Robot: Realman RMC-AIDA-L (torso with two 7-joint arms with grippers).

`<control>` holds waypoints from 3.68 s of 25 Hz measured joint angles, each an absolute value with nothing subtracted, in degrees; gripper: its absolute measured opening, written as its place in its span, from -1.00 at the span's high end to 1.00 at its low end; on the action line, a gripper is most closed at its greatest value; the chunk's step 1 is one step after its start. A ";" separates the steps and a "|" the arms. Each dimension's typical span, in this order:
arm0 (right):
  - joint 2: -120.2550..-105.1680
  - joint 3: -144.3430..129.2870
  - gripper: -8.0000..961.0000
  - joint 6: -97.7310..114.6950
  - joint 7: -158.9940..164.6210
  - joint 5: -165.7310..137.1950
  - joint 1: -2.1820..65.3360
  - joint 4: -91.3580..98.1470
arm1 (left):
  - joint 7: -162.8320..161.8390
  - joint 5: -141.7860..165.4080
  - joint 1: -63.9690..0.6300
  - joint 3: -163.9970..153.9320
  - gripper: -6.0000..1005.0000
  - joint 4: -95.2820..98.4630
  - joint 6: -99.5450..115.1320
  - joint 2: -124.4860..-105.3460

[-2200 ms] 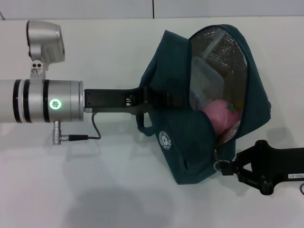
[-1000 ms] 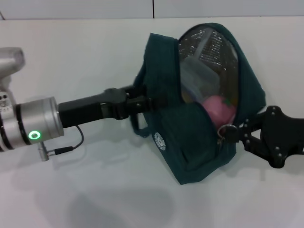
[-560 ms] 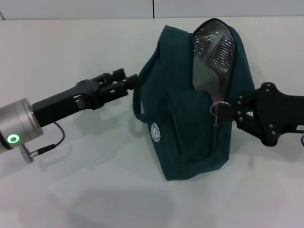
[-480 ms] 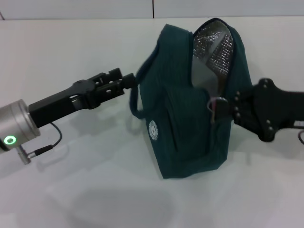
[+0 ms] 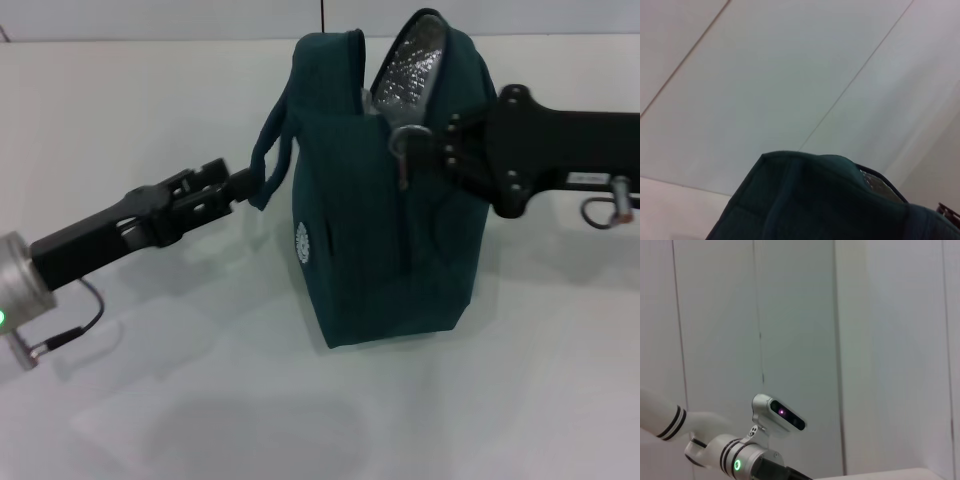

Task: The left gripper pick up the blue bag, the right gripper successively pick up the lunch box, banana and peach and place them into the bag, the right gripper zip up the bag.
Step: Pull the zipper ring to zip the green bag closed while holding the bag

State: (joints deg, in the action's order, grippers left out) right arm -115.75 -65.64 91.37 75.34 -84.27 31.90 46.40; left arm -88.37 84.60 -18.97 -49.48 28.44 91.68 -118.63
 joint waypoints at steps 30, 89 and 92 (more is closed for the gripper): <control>-116.10 -80.92 0.96 82.91 74.88 -79.92 37.28 46.20 | -88.68 91.26 -19.47 -50.06 -0.73 27.93 95.44 -117.99; -115.57 -70.51 0.95 88.53 82.21 -72.36 34.24 38.31 | -81.11 95.30 -20.16 -51.05 0.65 26.38 96.24 -119.35; -115.57 -70.43 0.95 89.70 82.25 -72.36 34.26 38.37 | -81.30 95.17 -20.25 -50.86 0.65 26.37 96.39 -119.35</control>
